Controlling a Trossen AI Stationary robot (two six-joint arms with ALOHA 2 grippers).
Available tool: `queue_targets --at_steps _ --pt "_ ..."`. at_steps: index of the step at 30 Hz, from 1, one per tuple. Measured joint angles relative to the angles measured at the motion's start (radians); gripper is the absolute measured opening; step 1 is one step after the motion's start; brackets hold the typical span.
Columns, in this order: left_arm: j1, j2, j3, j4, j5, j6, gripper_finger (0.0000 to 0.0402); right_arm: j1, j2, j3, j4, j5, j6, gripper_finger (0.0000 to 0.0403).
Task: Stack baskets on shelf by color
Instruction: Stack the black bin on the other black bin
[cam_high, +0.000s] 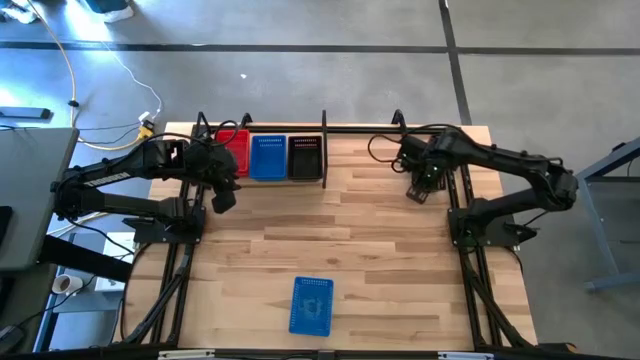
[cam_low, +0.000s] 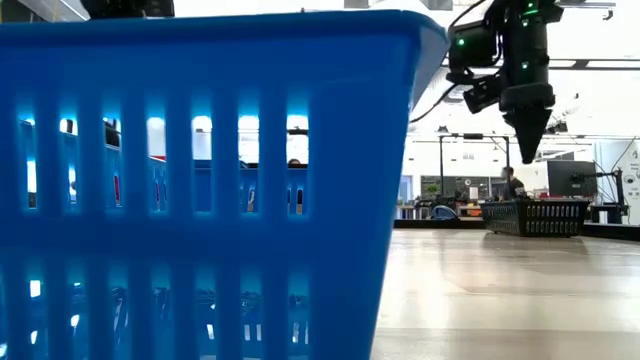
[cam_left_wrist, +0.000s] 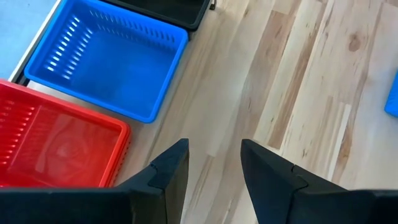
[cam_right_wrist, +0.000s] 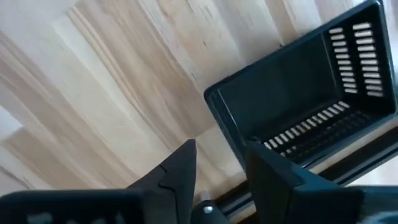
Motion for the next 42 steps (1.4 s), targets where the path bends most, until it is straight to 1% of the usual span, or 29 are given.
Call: queue_targets --at_steps 5,10,20,24,28,34,42 --pt "0.000 0.000 0.000 0.000 -0.019 -0.041 0.0138 0.000 0.045 0.000 0.004 -0.009 -0.099 0.0133" --pt "0.000 0.000 0.000 0.000 -0.030 -0.041 0.0138 0.000 0.131 0.000 0.004 -0.009 -0.134 0.0133" --pt "0.000 0.000 0.000 0.000 -0.033 -0.040 0.0138 0.000 0.283 0.000 0.007 -0.001 -0.132 0.0133" --pt "0.000 0.000 0.000 0.000 -0.033 -0.040 0.0138 -0.003 0.334 0.000 0.010 0.046 -0.102 0.0133" --pt "0.000 0.000 0.000 0.000 -0.033 -0.025 0.0138 -0.013 0.380 0.000 0.011 0.036 -0.098 0.0133" --pt "0.000 0.000 0.000 0.000 -0.033 -0.014 0.0138 -0.017 0.402 0.000 0.005 0.046 -0.063 0.0133" --pt "0.000 0.000 0.000 0.000 -0.033 -0.015 0.0138 -0.059 0.402 0.000 -0.001 0.069 -0.062 0.0128"
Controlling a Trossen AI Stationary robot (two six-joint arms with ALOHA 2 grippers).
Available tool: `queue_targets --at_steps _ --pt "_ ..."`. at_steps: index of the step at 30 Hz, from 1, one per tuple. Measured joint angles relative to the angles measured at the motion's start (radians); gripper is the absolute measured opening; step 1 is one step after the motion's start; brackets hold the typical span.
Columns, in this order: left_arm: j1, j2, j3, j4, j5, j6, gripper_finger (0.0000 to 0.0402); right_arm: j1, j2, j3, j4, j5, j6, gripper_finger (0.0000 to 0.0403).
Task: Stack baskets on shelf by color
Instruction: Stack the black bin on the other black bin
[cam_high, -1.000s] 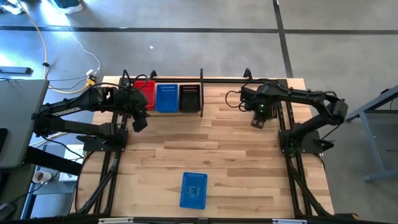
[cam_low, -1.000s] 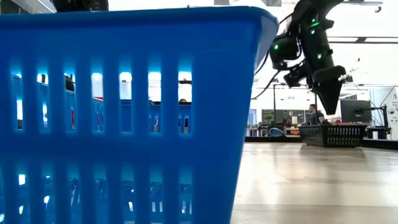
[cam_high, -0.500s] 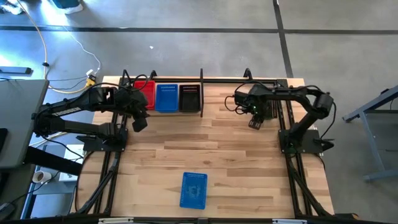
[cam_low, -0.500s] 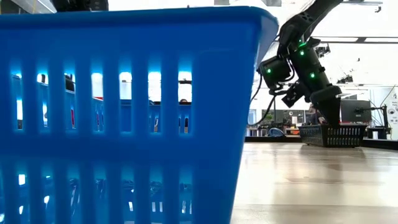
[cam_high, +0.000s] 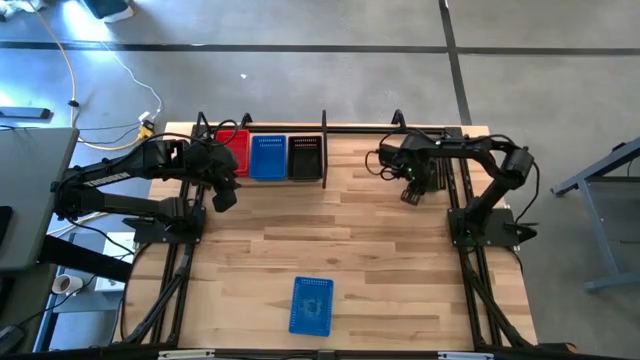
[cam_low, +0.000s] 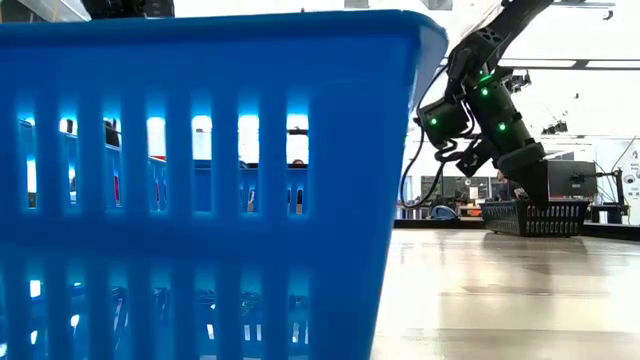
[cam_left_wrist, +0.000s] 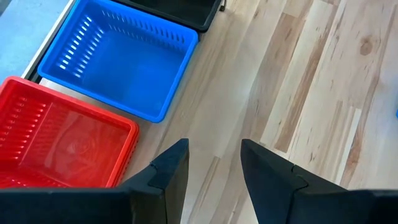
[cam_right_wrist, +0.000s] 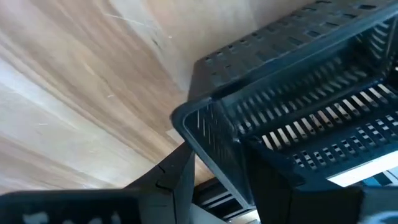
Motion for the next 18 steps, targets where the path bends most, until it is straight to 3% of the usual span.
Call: queue_targets --at_steps 12,18 --pt "0.000 0.000 0.000 0.000 0.000 -0.003 0.0138 -0.013 0.000 -0.057 0.000 -0.023 0.024 0.0084" --pt "0.000 0.000 0.000 0.000 0.000 -0.002 0.0138 -0.007 0.000 -0.080 -0.005 0.001 0.069 0.0009"
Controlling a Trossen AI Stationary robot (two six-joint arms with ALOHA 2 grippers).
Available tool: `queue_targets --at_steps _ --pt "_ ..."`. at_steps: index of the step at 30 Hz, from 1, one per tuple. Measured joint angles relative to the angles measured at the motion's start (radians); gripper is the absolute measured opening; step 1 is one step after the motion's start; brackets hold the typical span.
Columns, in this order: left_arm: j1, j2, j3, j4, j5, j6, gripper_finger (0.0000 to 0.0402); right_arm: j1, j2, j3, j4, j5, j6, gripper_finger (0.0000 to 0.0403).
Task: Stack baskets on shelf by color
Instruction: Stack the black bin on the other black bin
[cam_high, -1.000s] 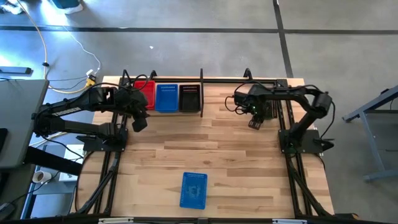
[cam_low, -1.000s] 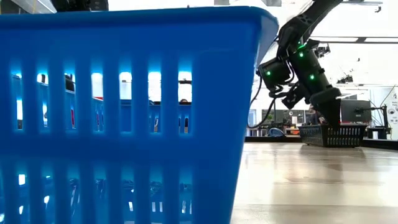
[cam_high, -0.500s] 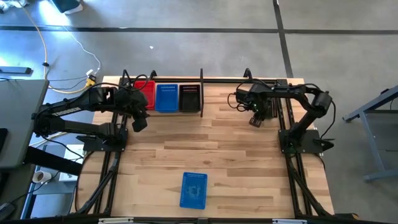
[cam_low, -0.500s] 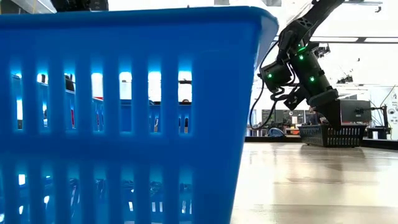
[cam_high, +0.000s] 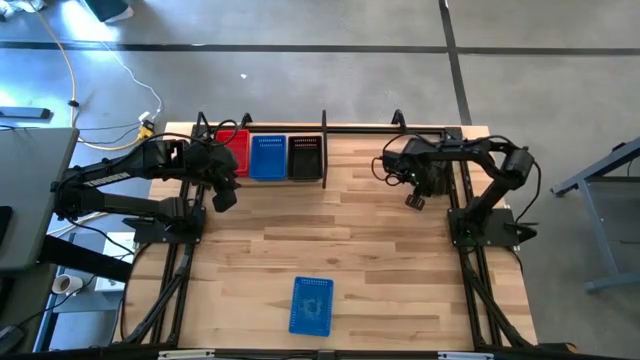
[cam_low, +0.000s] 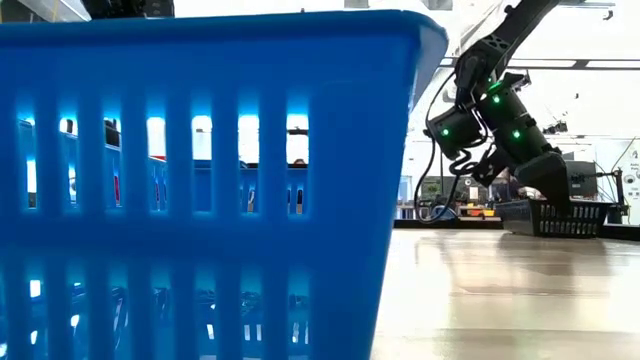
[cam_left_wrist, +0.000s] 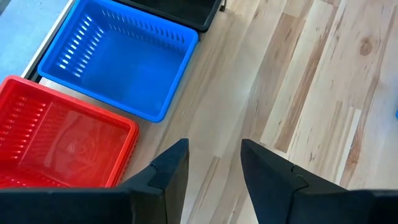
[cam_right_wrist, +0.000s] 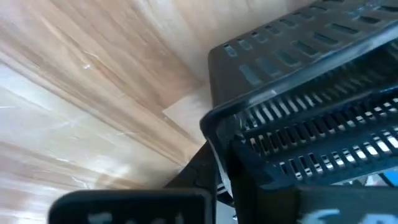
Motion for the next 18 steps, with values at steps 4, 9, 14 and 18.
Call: queue_targets --at_steps 4,9,14,18 --pt "0.000 0.000 0.000 0.000 0.000 -0.009 0.0138 0.028 -0.009 0.014 -0.012 0.027 0.011 0.0010" --pt "0.000 0.000 0.000 0.000 0.000 -0.025 0.0138 0.092 -0.051 0.058 -0.039 0.023 0.085 0.0003" --pt "0.000 0.000 0.000 0.000 0.000 -0.044 0.0138 0.176 -0.116 0.119 -0.054 0.006 0.200 0.0001" --pt "0.000 0.000 0.000 0.000 0.000 -0.058 0.0138 0.254 -0.160 0.184 -0.052 0.005 0.296 0.0001"
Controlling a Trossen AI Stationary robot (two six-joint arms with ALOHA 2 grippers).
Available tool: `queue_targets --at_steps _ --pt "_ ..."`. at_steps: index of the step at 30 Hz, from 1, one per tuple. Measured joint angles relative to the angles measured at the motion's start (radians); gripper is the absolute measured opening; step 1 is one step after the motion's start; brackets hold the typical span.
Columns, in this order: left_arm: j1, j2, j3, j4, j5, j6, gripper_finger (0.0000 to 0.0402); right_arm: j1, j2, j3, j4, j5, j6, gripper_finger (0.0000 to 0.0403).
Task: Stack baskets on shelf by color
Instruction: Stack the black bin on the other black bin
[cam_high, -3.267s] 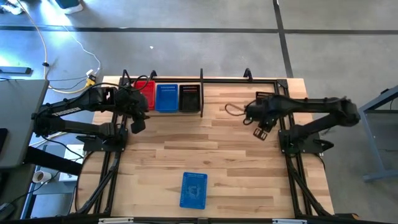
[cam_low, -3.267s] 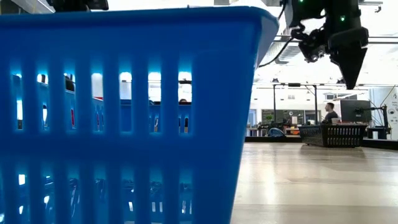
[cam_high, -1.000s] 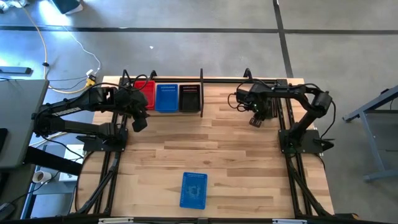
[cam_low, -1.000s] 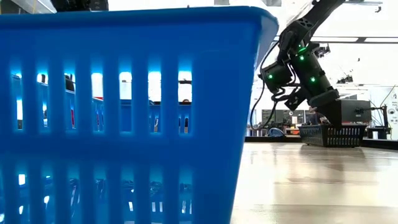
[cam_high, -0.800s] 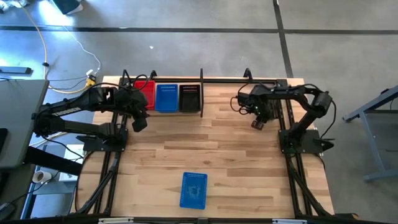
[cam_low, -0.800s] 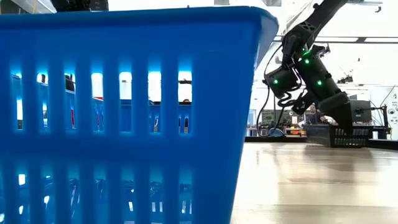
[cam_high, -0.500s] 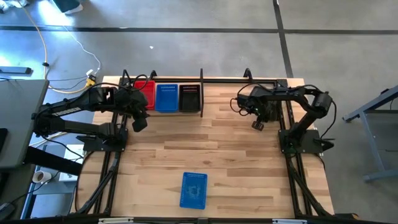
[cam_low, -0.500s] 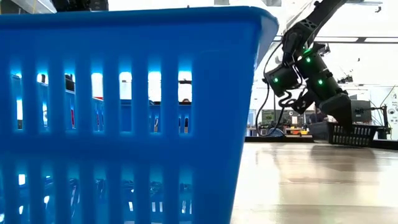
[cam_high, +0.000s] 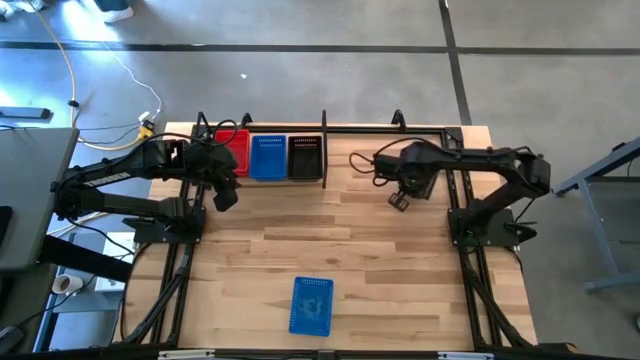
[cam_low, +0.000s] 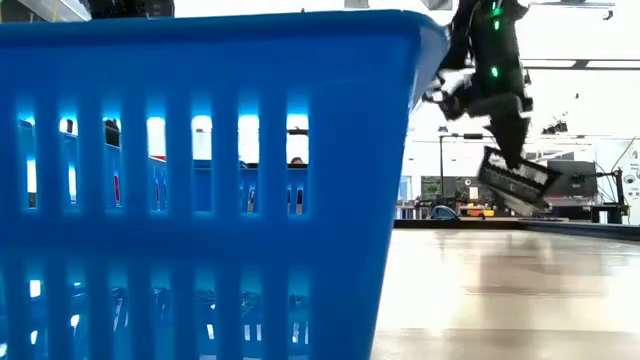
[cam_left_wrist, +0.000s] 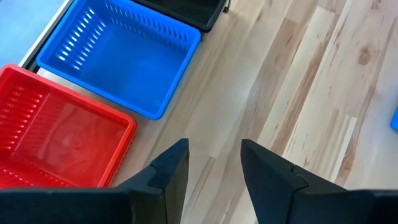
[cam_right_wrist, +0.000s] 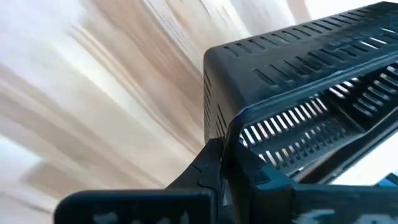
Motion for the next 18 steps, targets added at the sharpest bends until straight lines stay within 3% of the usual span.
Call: queue_targets --at_steps 10,18 --pt "0.000 0.000 0.000 0.000 0.000 -0.082 0.0138 0.196 -0.019 0.248 0.020 0.028 0.200 0.0000" --pt "0.000 0.000 0.000 0.000 0.003 -0.118 0.0138 0.321 -0.019 0.460 0.033 0.175 0.293 0.0000"
